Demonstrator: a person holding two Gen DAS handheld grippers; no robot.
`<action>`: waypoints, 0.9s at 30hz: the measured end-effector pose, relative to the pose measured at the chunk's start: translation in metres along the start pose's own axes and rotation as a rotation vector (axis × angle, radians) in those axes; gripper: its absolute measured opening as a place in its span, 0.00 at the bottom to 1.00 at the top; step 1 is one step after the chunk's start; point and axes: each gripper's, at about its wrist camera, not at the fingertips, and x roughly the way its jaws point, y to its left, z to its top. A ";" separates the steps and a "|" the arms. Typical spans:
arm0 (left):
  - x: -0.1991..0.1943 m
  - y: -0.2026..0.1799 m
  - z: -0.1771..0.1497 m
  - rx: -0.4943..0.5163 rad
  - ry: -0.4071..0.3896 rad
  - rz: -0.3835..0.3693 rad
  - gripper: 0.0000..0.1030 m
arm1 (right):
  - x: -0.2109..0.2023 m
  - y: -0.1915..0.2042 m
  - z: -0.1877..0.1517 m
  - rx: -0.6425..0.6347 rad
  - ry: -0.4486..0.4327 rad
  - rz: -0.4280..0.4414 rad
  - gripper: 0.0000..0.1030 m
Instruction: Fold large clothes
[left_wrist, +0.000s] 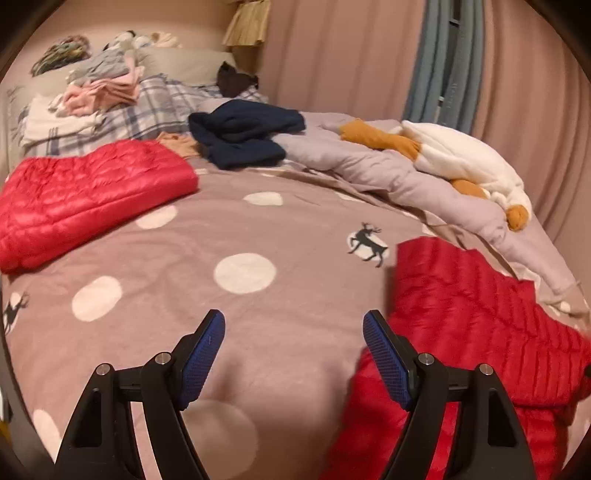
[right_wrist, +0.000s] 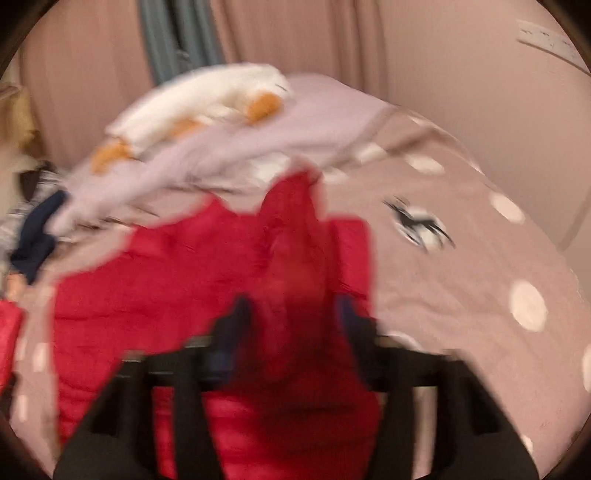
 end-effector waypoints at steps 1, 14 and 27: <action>0.001 -0.004 0.001 0.012 -0.001 -0.005 0.76 | 0.003 -0.005 -0.003 0.009 -0.002 -0.036 0.70; 0.055 -0.094 -0.035 0.372 0.146 -0.183 0.37 | 0.010 0.000 -0.018 -0.092 -0.017 0.096 0.16; 0.053 -0.100 -0.047 0.381 0.171 -0.367 0.31 | 0.012 -0.007 -0.027 -0.074 -0.019 0.067 0.21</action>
